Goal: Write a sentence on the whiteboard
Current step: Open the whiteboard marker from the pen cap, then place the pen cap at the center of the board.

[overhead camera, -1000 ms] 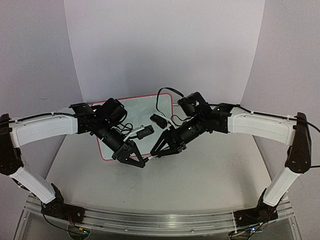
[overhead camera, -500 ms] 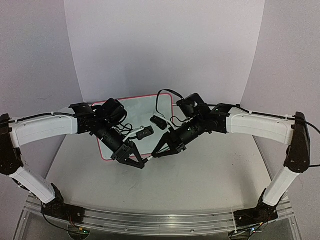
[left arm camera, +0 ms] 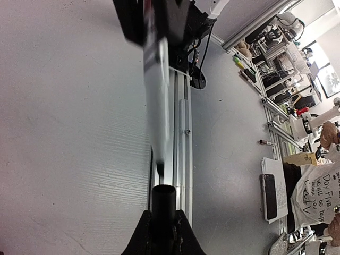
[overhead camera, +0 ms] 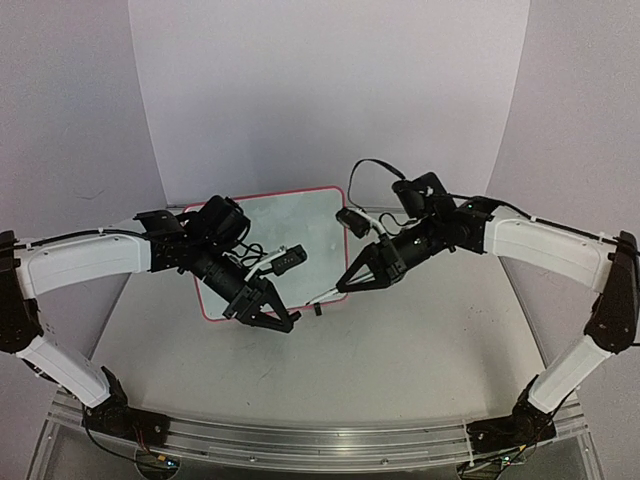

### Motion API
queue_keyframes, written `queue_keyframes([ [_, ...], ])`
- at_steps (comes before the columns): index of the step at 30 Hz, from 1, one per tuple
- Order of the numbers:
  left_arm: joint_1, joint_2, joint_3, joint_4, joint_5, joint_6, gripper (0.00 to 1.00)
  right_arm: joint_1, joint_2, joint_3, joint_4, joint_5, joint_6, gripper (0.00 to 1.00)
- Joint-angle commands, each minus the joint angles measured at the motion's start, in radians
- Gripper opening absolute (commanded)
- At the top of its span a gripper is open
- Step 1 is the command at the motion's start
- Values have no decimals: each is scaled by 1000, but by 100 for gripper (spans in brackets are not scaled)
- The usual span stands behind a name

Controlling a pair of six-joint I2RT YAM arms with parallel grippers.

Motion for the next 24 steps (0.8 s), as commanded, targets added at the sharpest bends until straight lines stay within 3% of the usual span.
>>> queue_keyframes([
  [1,4,-43,-23,-56,17,15,0,-152,-151,-2,-146,-141,-157,0],
  [5,3,-50,-26,-66,-43,1,0,-185,-174,50,-366,-35,-317,0],
  [10,3,-89,-81,-37,-248,-131,0,-186,-213,50,-386,107,-299,0],
  [16,4,-217,-282,107,-526,-403,0,-185,-285,-20,-236,448,-76,0],
  [21,4,-249,-494,313,-615,-616,2,-184,-388,-128,-74,568,12,0],
  [24,5,-245,-548,359,-673,-670,9,-185,-440,-170,-14,591,41,0],
])
